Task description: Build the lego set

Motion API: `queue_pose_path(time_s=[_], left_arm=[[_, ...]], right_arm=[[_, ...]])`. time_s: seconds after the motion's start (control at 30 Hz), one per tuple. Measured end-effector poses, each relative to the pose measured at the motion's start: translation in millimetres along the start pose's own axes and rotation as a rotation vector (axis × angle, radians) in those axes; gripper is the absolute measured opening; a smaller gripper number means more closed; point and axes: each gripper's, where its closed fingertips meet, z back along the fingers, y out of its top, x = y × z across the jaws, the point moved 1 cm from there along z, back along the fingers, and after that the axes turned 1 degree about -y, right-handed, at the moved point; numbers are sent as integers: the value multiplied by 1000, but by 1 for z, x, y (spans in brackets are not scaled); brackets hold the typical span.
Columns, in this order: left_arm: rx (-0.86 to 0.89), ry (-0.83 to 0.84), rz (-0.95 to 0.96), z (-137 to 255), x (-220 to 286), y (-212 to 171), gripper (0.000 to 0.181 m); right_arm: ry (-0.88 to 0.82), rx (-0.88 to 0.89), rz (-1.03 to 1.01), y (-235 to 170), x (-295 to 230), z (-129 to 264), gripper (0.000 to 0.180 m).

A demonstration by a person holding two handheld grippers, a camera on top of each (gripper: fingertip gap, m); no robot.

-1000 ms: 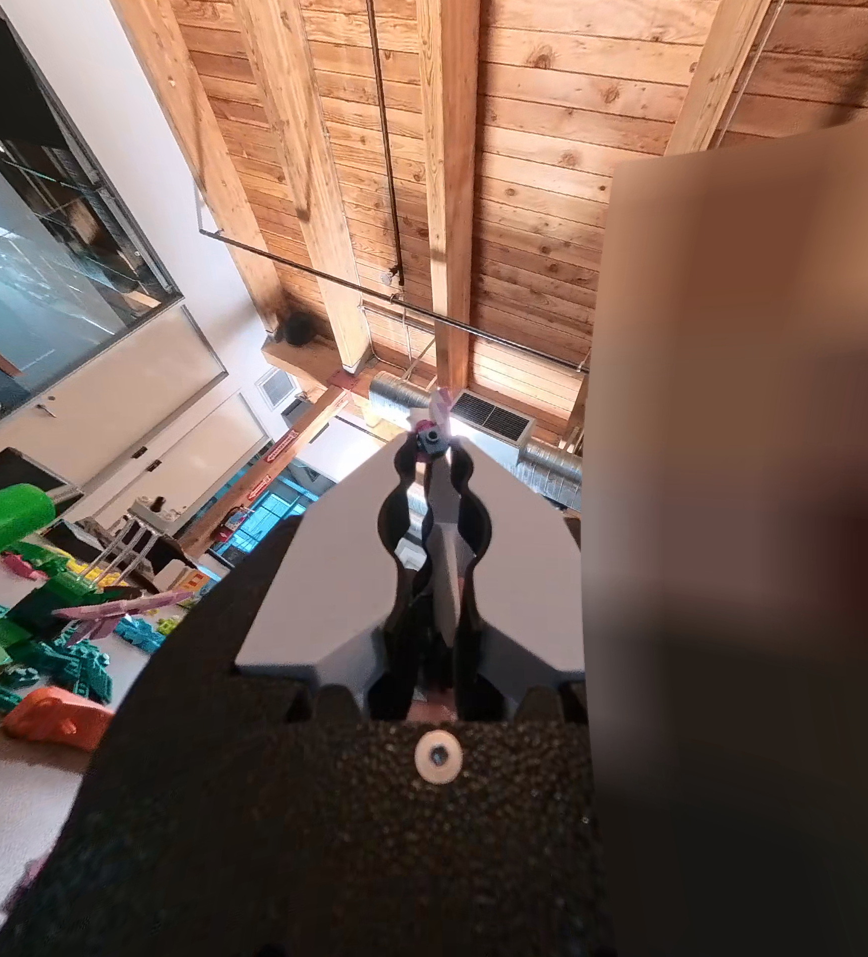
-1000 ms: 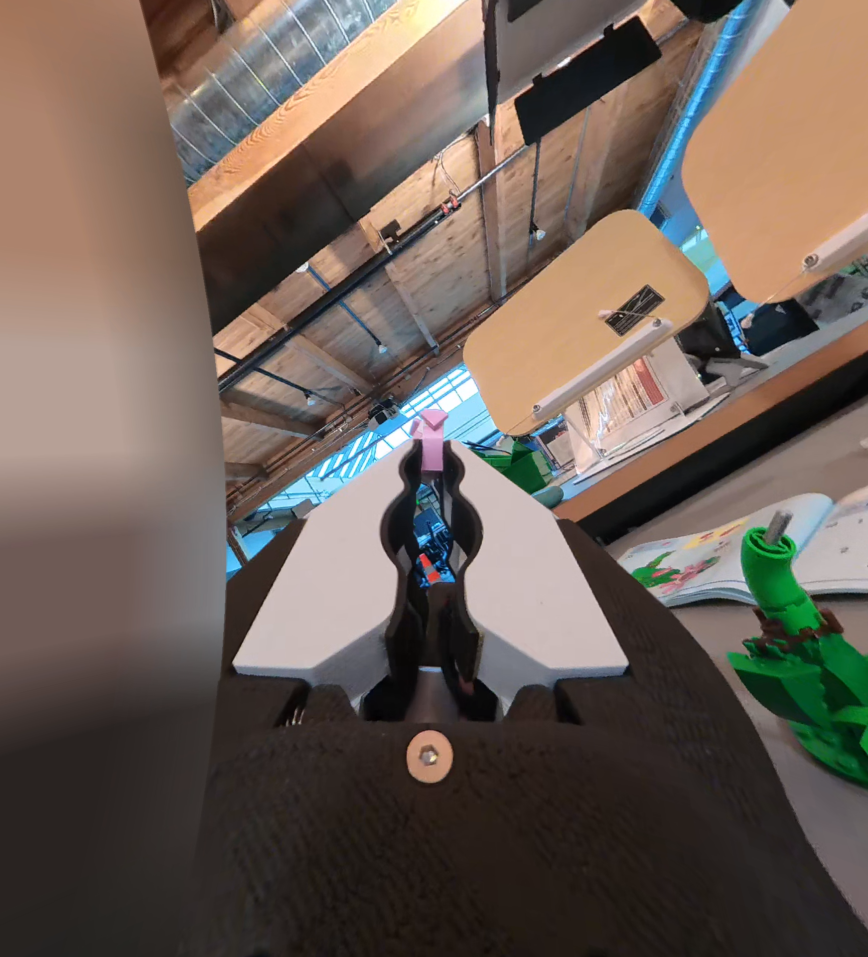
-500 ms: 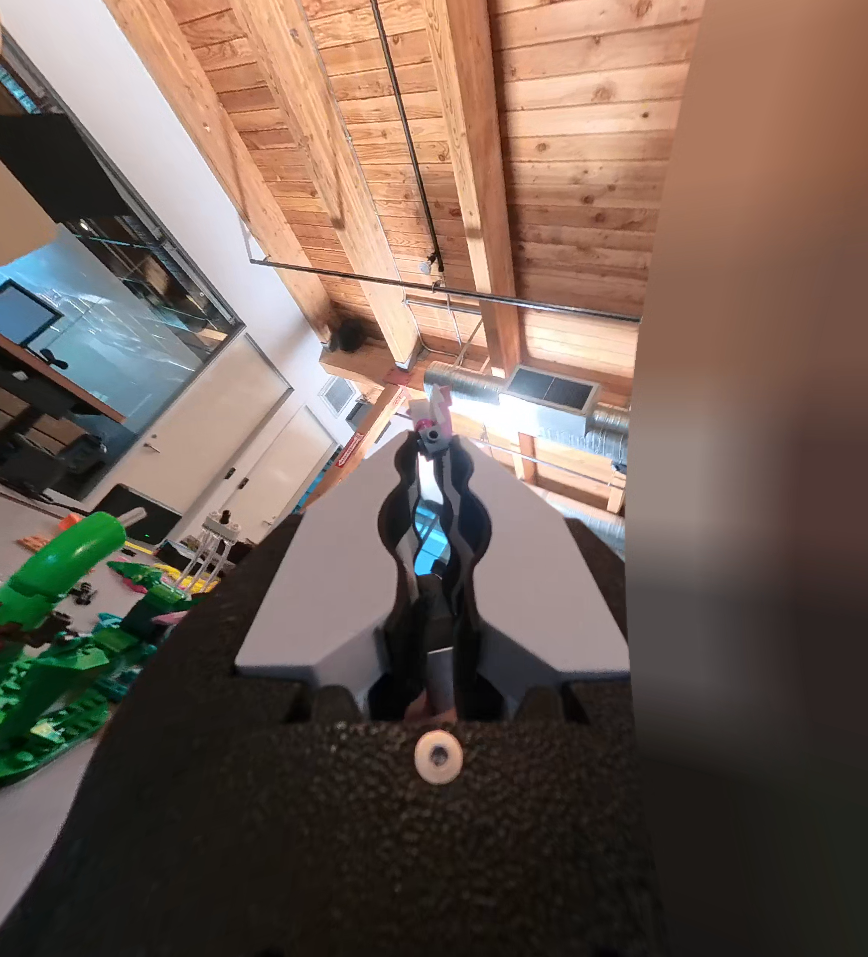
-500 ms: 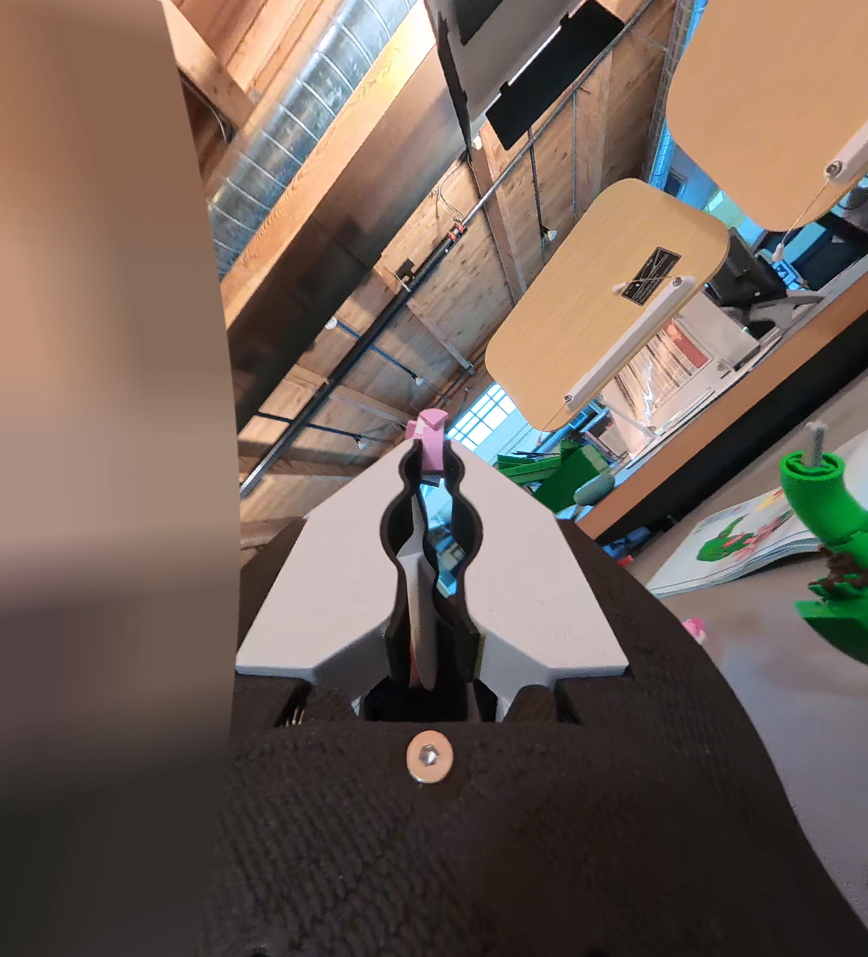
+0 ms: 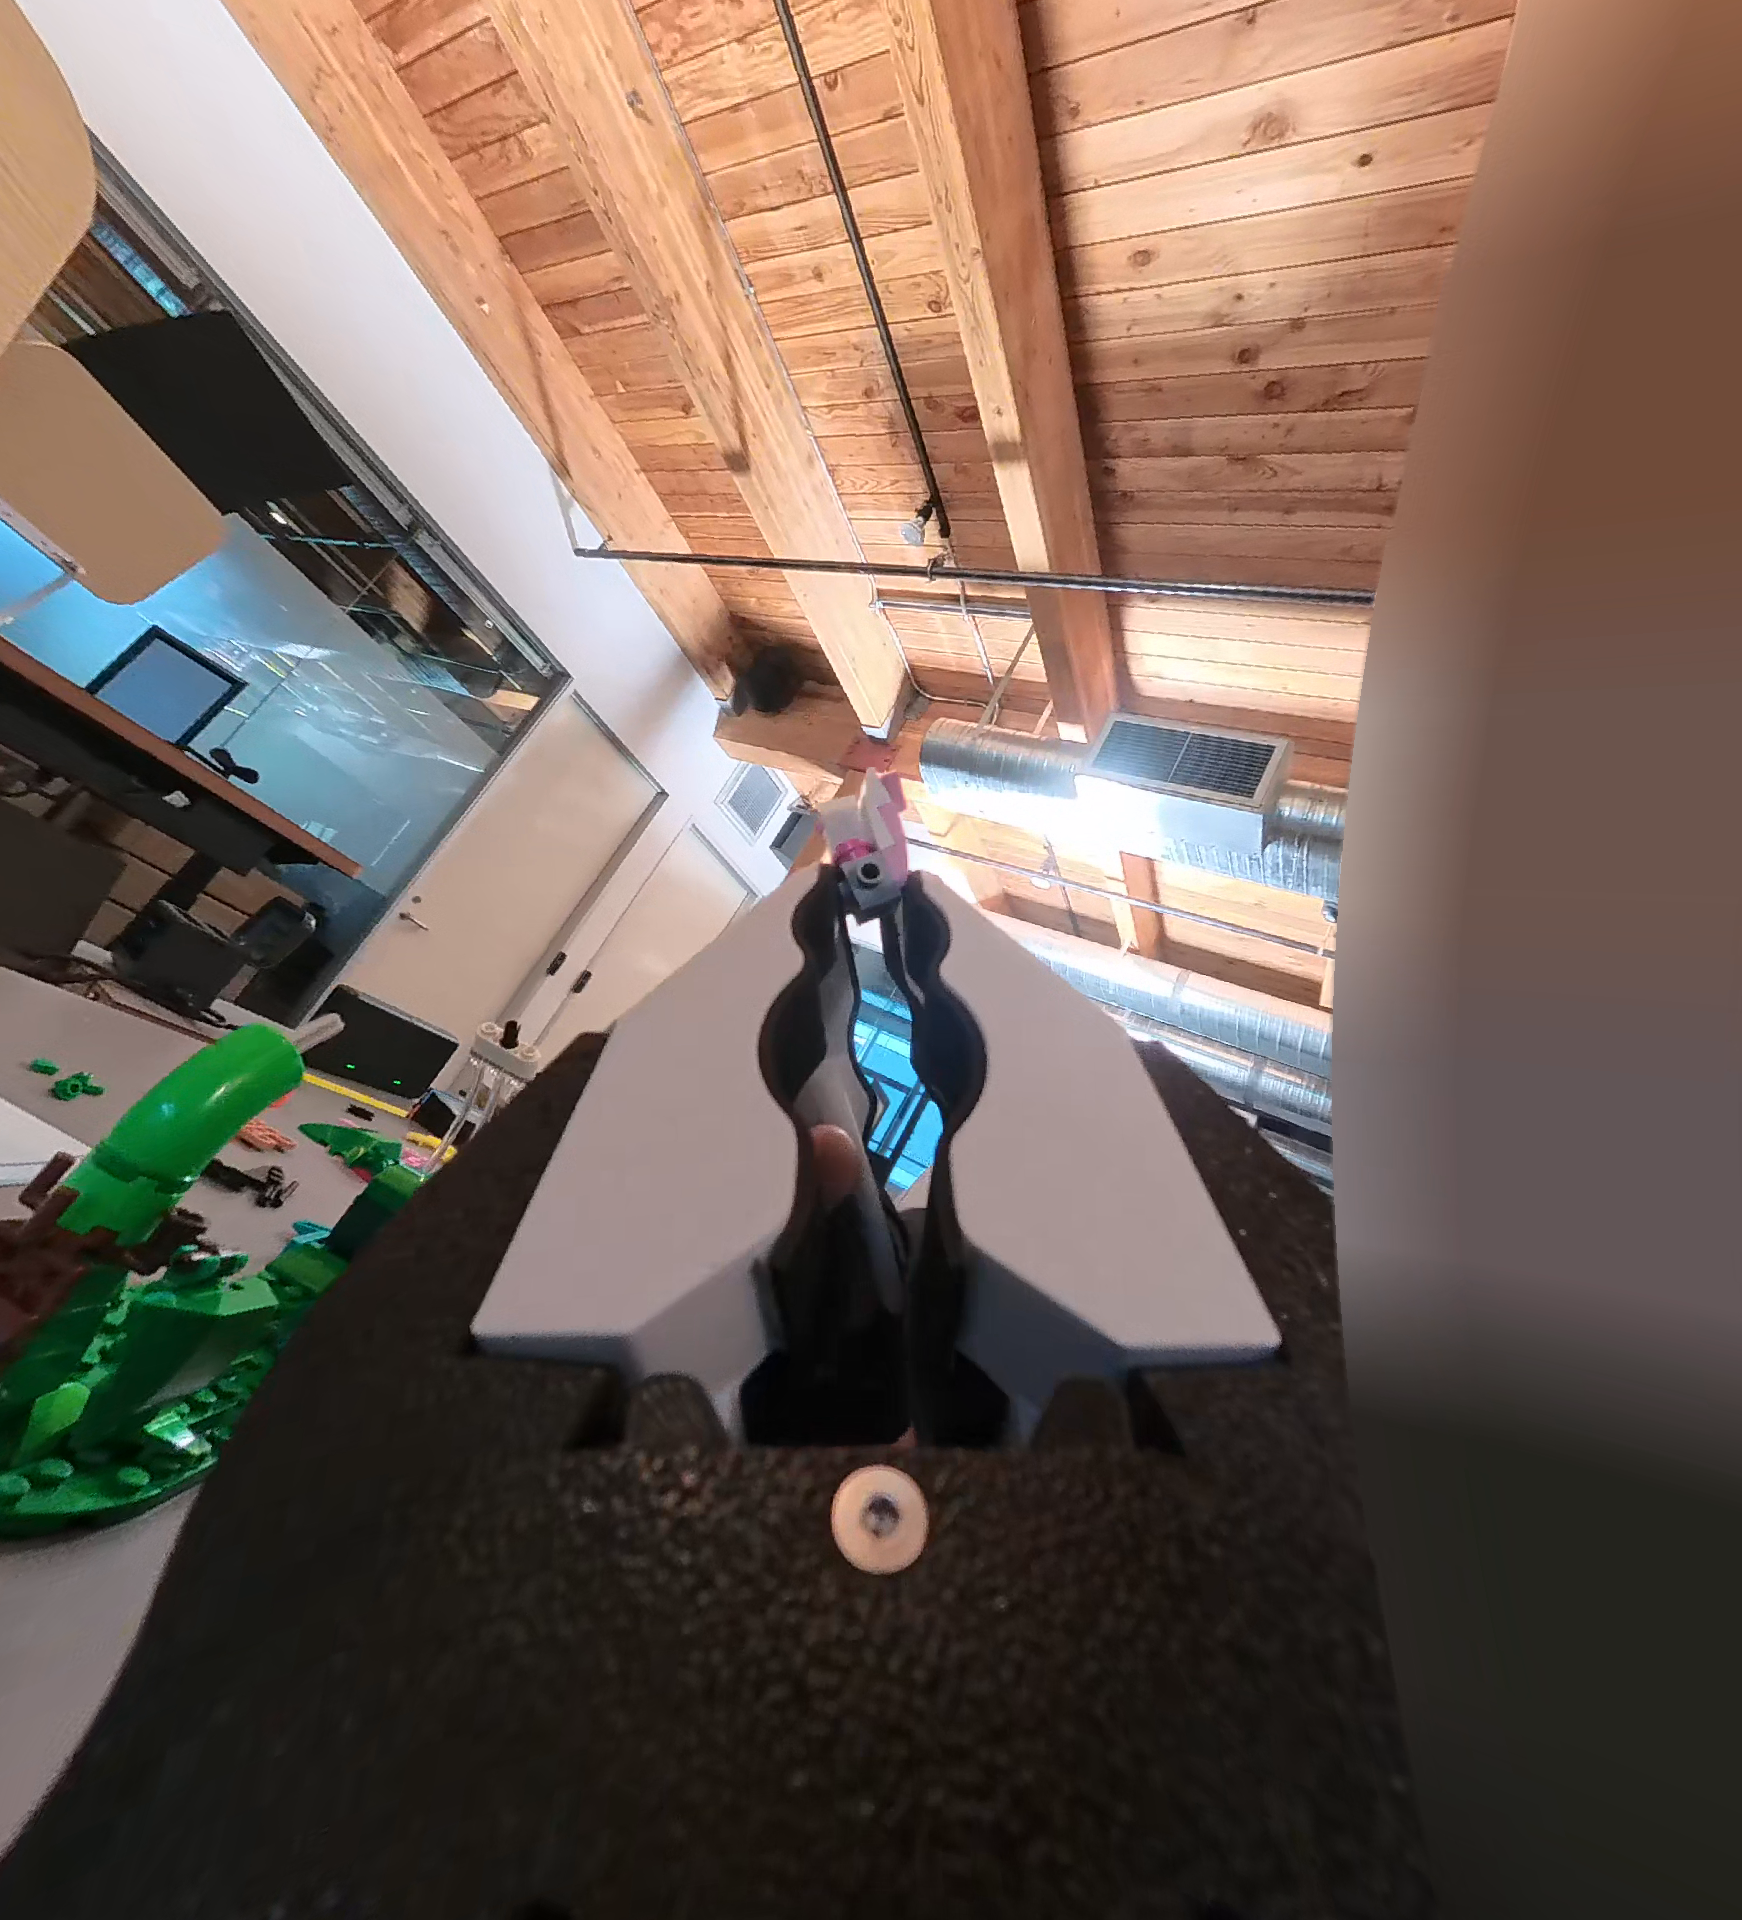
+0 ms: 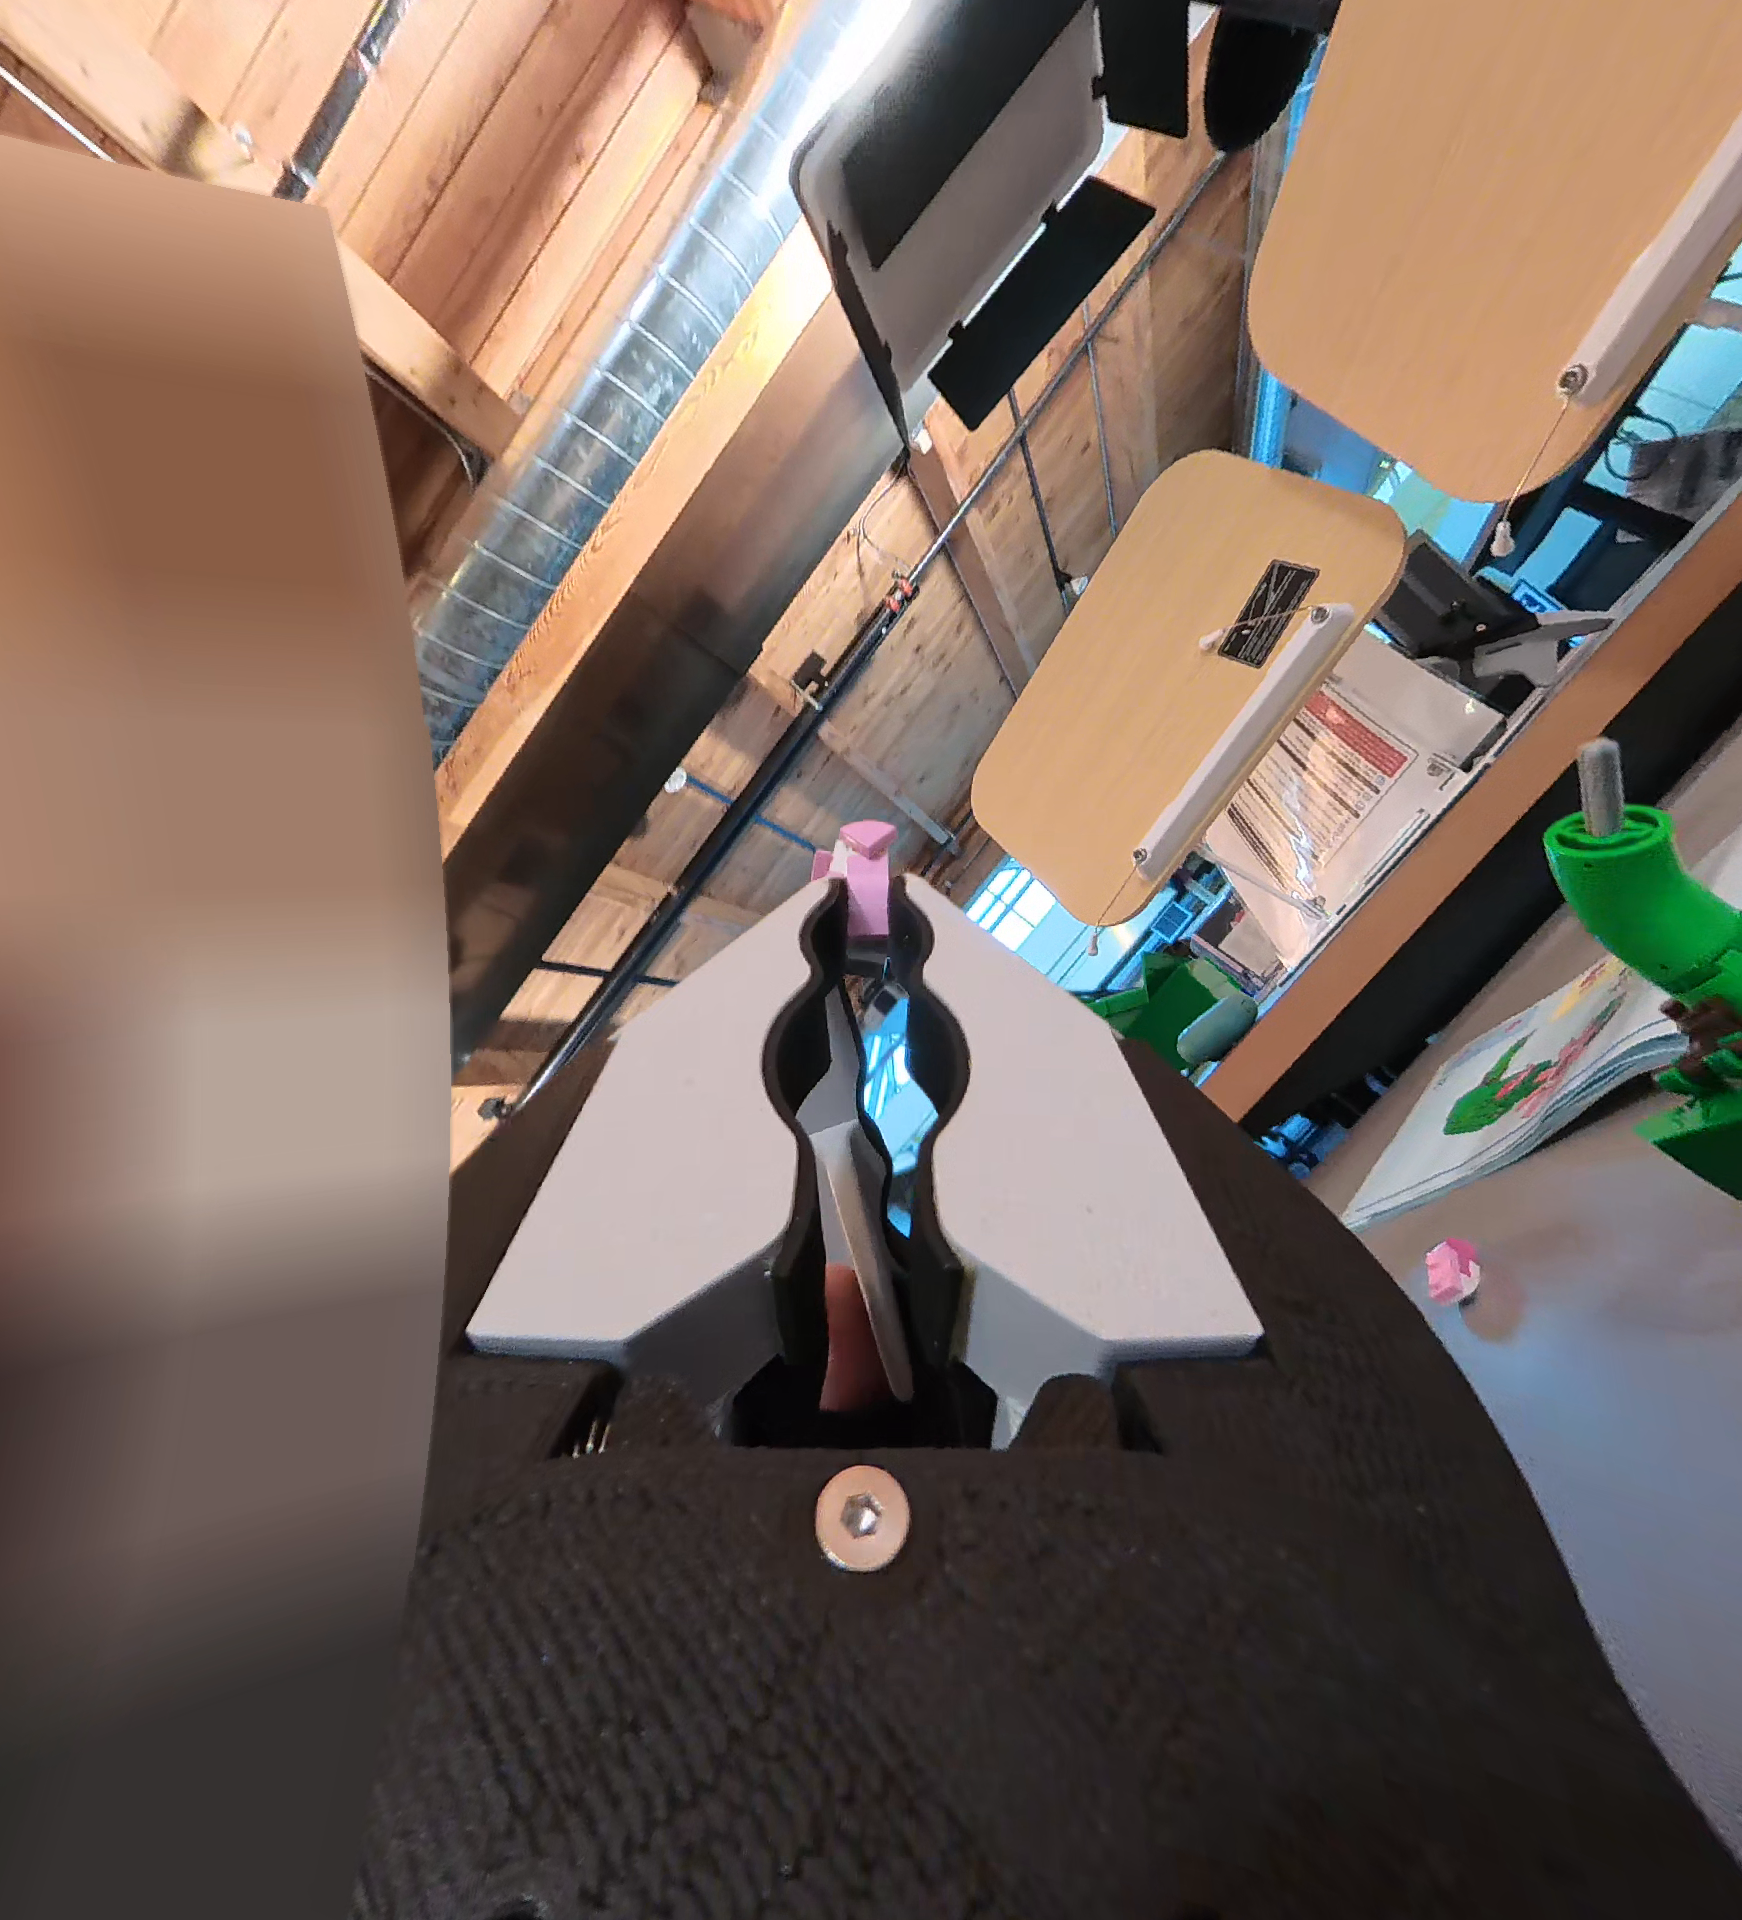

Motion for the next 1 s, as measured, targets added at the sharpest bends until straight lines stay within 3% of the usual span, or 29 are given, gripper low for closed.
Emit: queue_pose_path(time_s=[0.03,1.0], left_arm=[[1,0,1,0,0,0,10],[42,9,31,4,-3,3,10]], right_arm=[[-1,4,-3,0,0,0,7],[-26,16,-26,-3,4,-2,7]])
